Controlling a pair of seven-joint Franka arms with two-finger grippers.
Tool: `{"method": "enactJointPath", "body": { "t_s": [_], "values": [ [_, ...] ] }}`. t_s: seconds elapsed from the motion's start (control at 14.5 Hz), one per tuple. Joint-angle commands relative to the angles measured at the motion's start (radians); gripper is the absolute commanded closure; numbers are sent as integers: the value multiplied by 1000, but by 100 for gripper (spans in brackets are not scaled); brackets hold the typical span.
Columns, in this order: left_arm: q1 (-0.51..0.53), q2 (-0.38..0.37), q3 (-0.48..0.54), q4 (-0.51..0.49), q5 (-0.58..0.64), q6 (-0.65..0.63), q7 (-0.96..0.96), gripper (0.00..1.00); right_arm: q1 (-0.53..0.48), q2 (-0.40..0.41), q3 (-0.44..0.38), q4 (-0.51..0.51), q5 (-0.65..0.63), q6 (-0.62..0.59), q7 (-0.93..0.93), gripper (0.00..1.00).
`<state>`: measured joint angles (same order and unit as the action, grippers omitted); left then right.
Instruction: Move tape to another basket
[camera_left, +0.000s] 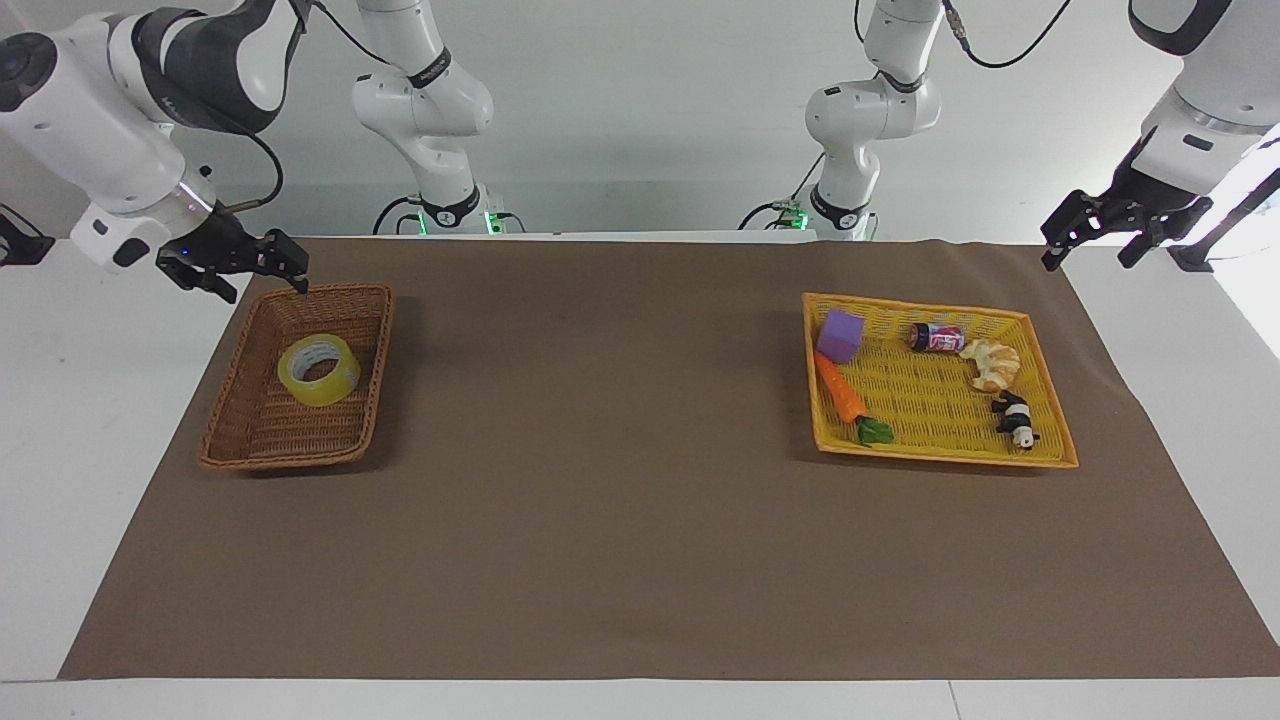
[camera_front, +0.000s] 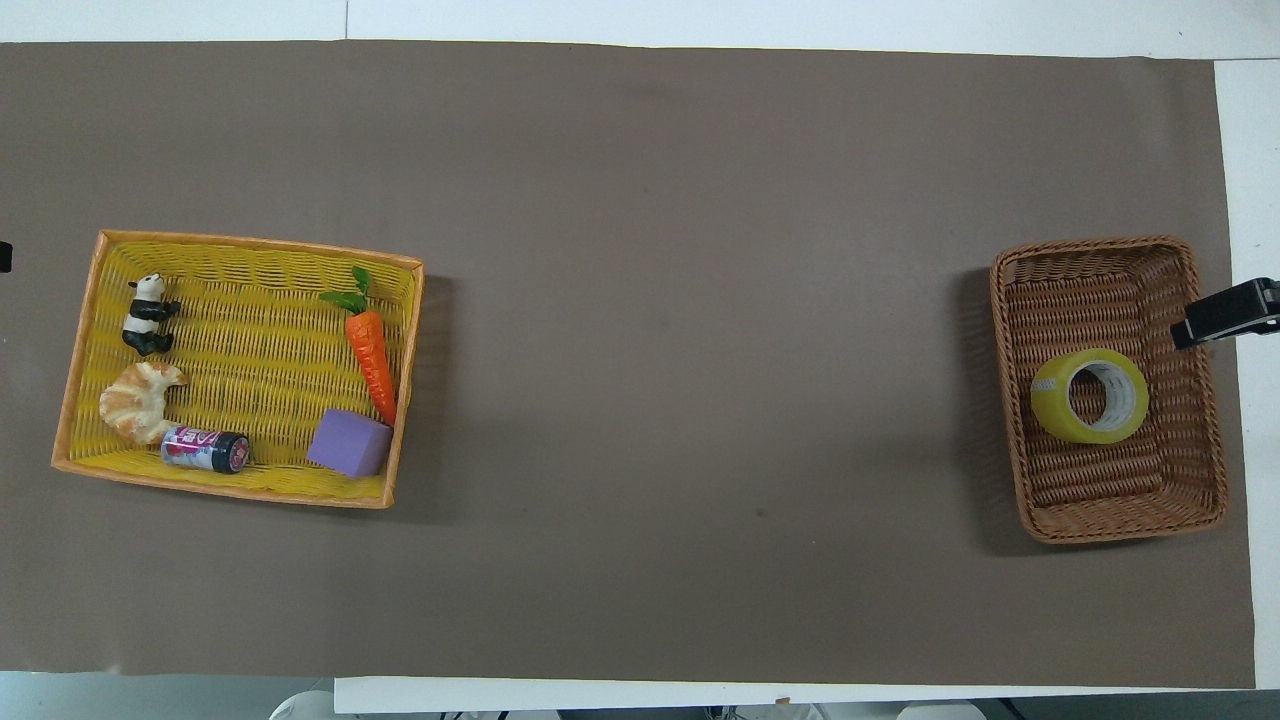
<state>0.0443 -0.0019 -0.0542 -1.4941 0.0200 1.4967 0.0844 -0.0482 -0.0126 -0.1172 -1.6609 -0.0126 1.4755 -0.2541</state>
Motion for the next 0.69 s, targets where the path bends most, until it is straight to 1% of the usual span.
{"method": "enactJointPath", "body": {
  "t_s": [0.0,0.14,0.35,0.62],
  "values": [
    [0,-13,5,-38,-5,13,11,0,42,11,4,71,-59,-60,24,0],
    [8,-24,8,-52,-5,8,9,0,57,31,2,134,-66,-95,29,0],
    [6,-24,10,-54,-5,8,9,0,51,66,2,199,-60,-96,32,0],
    [5,-24,10,-54,-3,8,9,0,50,83,2,236,-50,-123,61,0]
  ]
}}
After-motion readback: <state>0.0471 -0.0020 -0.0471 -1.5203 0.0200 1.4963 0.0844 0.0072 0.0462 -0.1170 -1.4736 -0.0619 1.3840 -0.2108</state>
